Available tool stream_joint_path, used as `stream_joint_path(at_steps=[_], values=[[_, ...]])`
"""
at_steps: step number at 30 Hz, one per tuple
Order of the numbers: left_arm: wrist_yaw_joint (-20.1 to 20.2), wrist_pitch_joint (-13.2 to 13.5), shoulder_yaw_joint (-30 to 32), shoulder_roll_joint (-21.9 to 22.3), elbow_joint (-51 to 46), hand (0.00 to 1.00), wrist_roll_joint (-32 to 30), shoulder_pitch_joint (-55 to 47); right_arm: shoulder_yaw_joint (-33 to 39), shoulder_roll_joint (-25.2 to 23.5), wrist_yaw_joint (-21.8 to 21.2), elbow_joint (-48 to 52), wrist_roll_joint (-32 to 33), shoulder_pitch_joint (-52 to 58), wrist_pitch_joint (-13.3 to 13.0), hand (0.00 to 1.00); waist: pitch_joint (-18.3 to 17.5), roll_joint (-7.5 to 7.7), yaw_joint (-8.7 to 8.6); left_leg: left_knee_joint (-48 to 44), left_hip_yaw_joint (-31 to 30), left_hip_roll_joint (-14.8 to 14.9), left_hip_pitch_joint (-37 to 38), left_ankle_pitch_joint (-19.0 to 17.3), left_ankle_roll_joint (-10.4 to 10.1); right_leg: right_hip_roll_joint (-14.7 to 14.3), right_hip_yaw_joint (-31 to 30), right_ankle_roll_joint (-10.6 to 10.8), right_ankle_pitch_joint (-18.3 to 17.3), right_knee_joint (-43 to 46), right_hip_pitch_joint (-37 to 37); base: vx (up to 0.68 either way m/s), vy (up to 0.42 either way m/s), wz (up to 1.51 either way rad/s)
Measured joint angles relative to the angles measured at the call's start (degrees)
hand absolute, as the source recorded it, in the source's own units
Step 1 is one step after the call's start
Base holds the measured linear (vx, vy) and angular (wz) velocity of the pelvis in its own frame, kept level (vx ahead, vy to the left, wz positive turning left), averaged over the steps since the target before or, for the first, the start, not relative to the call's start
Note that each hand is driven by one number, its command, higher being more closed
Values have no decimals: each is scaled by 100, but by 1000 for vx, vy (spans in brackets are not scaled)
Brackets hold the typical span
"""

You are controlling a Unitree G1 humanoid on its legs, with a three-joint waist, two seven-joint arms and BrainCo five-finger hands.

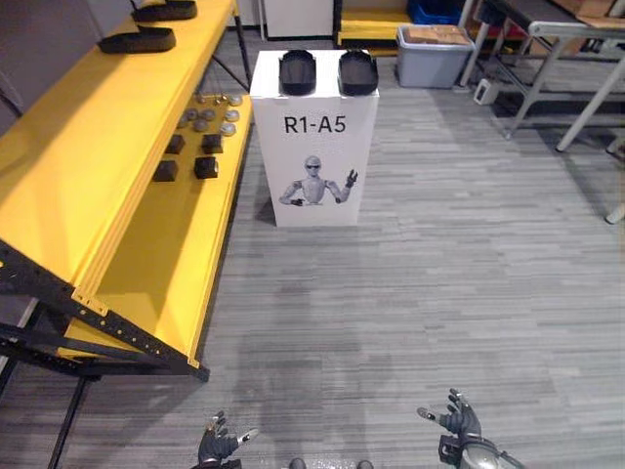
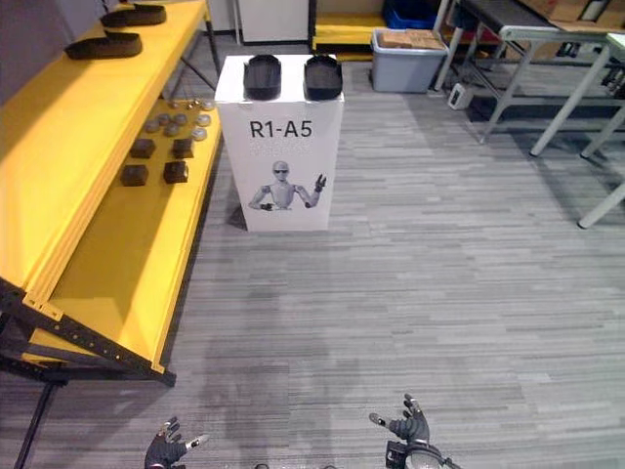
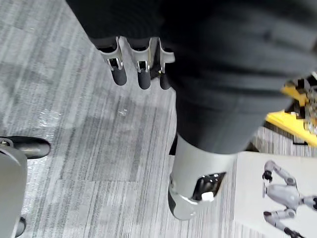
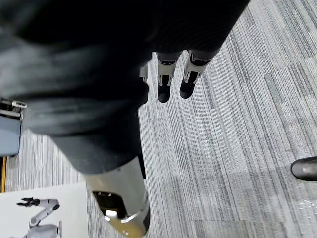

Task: Walk over and take plastic housings, then place them on the shelf

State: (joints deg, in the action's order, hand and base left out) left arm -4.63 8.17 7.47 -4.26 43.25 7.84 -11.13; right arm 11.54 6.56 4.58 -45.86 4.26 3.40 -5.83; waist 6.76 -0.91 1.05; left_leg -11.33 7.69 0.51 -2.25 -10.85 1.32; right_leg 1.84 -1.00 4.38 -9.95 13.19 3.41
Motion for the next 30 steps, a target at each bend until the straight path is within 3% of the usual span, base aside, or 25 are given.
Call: stream_joint_path(at_steps=[1, 2, 3, 5, 7, 9, 10, 12, 13, 14, 15, 16, 18, 19, 21, 24, 25, 26, 27, 28, 29, 30], values=[[0, 0, -5, 6, -79, 0, 0, 25, 4, -8, 1, 0, -1, 4, 7, 0, 46, -9, -17, -100, -7, -45, 38, -155, 53, 74, 48, 200, -228, 850, 295, 86, 103, -9], [-3, 3, -9, 5, -136, 0, 1, 23, 1, -17, 1, 0, -1, 7, 8, 0, 78, -9, -14, -118, -16, -71, 96, -244, 80, 116, 92, 219, -284, 1390, 504, 110, 105, 6], [-10, 2, -58, -20, -184, 0, 1, 35, -28, -27, 3, 2, -1, 44, 9, 0, 157, -11, -31, -180, -81, -118, 254, -378, 197, 244, 310, 240, -313, 2594, 1020, 125, 76, 14], [-21, -12, -185, -71, -176, 0, 3, 69, -47, -30, 2, 1, -1, 149, 38, 0, 228, -27, -32, -248, -165, -151, 504, -572, 247, 386, 575, 172, -474, 3220, 1430, 229, 55, 22], [-52, -25, -224, -109, -169, 0, 37, 111, -48, -12, 4, 1, 1, 77, 46, 0, 320, -29, -51, -169, -239, -144, 766, -618, 248, 424, 831, 163, -471, 2940, 1746, 370, 9, 33], [-94, -41, -223, -101, -161, 0, 115, 366, -48, 50, 9, -1, 2, -34, 47, 0, 431, -70, -219, 81, -540, 18, 1006, -611, 231, 267, 993, 3, -326, 1910, 2027, 423, -90, 79], [-133, -39, -225, -115, -159, 0, 169, 472, -48, 62, 19, -1, 3, -112, 48, 0, 441, -84, -290, 216, -684, 123, 1091, -617, 69, 124, 1000, -114, -32, 1076, 2105, 462, -147, 79], [-150, -34, -258, -136, -78, 0, 212, 609, -51, 103, 46, -2, 4, -121, 44, 0, 435, -50, -343, 330, -862, 225, 1329, -724, -185, 66, 984, -550, 1193, 689, 2071, 593, -243, 59], [-158, -30, -249, -61, 55, 0, 208, 707, -51, 180, 55, -17, 4, -194, 57, 0, 419, -214, -307, 255, -877, 439, 1326, -702, -331, -35, 1148, -717, 981, 984, 2139, 577, -264, 27], [-158, -31, -248, -59, 82, 0, 208, 749, -51, 180, 55, -3, 3, -248, 56, 0, 422, -207, -306, 160, -873, 466, 1294, -619, -475, -43, 1179, -747, 834, 1077, 2140, 570, -276, 12], [-158, -33, -230, -20, 114, 0, 206, 798, -48, 185, 58, 3, 3, -327, 57, 0, 424, -212, -314, -335, -845, 544, 1122, -448, -702, -90, 1290, -827, 648, 1111, 2021, 564, -284, 16], [-161, -35, -152, 70, 113, 0, 207, 795, -76, 168, 58, 26, 3, -327, 57, 0, 431, -225, -310, -1454, -767, 627, 787, -211, -661, -242, 1363, -892, 507, 888, 1615, 666, -325, 14], [-161, -38, -4, 225, 10, 0, 206, 672, -319, 102, 86, 203, 40, -248, 54, 0, 458, -230, -241, -3780, -685, 967, -43, 602, -592, -509, 1291, -950, 487, 156, 625, 539, -227, -10], [-132, -35, -6, 270, -51, 0, 204, 633, -368, 21, 115, 384, 119, -168, 37, 0, 481, -199, -141, -4852, -533, 1121, -549, 325, -612, -645, 1152, -1015, 479, -196, 105, 413, -141, -33], [-128, -44, -69, 327, -160, 0, 208, 615, -362, -47, 138, 522, 225, -181, -4, 0, 501, -104, -1, -5174, -221, 1135, -1249, 38, -619, -668, 941, -1042, 462, -626, -442, 552, -133, -48], [-123, -35, -220, 339, -291, 0, 212, 585, -325, -53, 139, 318, 251, -391, 1, 0, 532, -108, 165, -3670, 89, 882, -1924, -257, -612, -627, 563, -1038, 459, -980, -840, 395, 3, -68], [-125, -39, -219, 340, -277, 0, 212, 574, -237, -74, 145, 214, 264, -526, 2, 0, 583, -85, 267, -2370, -3, 578, -2024, -177, -567, -499, 312, -965, 357, -1116, -1042, 508, 119, -88], [-123, -40, -222, 352, -275, 0, 212, 576, -204, -61, 152, 199, 272, -534, 3, 0, 613, -76, 278, -1821, -36, 473, -2017, -68, -540, -453, 249, -914, 289, -1156, -1127, 523, 171, -76], [-123, -39, -223, 388, -273, 0, 212, 563, -115, -32, 172, 125, 283, -512, 3, 0, 609, -100, 272, -762, -120, 372, -1978, 279, -595, -426, 151, -844, 149, -1203, -1271, 355, 150, -36], [-124, -38, -222, 388, -268, 0, 212, 561, -98, -14, 191, 47, 293, -509, 4, 0, 602, -139, 277, -459, -164, 353, -1950, 573, -562, -426, 95, -808, 57, -1205, -1333, 459, 212, -47], [-136, -35, -212, 349, -228, 0, 213, 509, -99, -15, 220, -88, 296, -489, 14, 0, 572, -101, 300, -473, -145, 293, -1811, 1099, -472, -335, -29, -717, -164, -1145, -1474, 494, 233, -32], [-137, -38, -209, 307, -219, 0, 212, 480, -147, -32, 218, -89, 290, -420, 12, 0, 518, 48, 260, -683, -140, 92, -1849, 1142, -354, -128, -28, -624, -406, -1037, -1526, 508, 226, -25]])
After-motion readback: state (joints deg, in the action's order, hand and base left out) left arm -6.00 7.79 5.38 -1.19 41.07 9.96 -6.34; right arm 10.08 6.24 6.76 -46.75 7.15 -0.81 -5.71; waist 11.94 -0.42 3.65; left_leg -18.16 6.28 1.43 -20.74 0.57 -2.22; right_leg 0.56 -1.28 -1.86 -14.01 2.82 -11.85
